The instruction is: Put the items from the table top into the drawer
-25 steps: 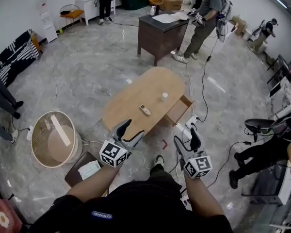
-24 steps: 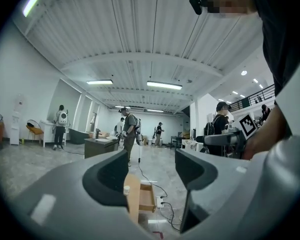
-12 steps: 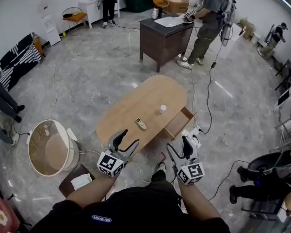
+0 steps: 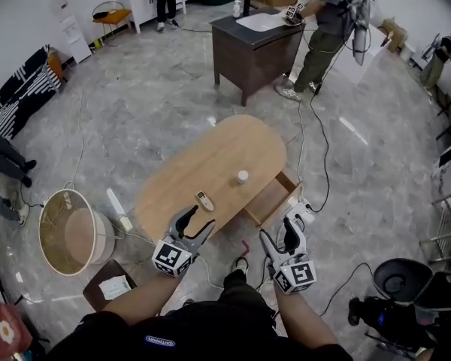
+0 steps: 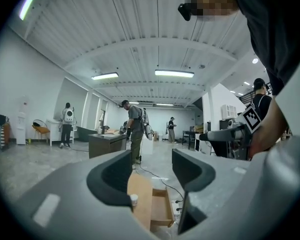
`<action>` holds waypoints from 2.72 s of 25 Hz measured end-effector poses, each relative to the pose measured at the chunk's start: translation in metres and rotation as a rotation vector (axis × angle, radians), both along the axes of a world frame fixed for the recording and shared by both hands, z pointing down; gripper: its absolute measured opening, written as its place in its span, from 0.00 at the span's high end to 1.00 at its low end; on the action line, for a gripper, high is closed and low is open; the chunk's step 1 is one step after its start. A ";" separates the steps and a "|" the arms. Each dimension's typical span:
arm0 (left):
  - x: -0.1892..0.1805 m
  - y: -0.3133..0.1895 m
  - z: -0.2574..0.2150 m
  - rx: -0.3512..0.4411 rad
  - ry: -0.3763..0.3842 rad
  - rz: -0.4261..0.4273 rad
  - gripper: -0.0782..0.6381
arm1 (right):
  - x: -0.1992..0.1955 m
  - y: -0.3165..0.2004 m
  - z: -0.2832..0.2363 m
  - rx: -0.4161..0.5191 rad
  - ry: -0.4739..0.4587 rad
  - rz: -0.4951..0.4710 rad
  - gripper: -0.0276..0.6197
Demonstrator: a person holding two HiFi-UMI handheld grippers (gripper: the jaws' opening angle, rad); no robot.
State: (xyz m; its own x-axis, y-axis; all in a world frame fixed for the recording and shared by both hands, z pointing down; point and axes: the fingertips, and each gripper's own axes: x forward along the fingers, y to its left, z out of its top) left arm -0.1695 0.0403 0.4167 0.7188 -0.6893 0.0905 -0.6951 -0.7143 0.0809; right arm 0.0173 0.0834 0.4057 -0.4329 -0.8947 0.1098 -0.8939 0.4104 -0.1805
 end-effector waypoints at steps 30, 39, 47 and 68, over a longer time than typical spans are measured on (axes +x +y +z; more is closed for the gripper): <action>0.096 -0.118 0.148 -0.221 -0.166 -0.067 0.56 | 0.079 -0.093 0.086 -0.121 -0.021 -0.039 0.52; 0.102 -0.170 0.238 -0.284 -0.195 -0.002 0.56 | 0.078 -0.117 0.121 -0.114 -0.006 0.042 0.51; 0.119 -0.205 0.313 -0.332 -0.266 0.140 0.55 | 0.086 -0.151 0.193 -0.139 0.054 0.134 0.51; 0.169 -0.255 0.447 -0.437 -0.384 0.254 0.42 | 0.058 -0.162 0.285 -0.264 0.057 0.026 0.49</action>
State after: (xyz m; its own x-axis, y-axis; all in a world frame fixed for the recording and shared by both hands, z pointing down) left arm -0.0006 -0.2149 0.8634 0.7157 -0.3427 0.6086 -0.5457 -0.8182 0.1810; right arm 0.0750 -0.0789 0.6910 -0.3969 -0.8425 0.3642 -0.9152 0.3331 -0.2269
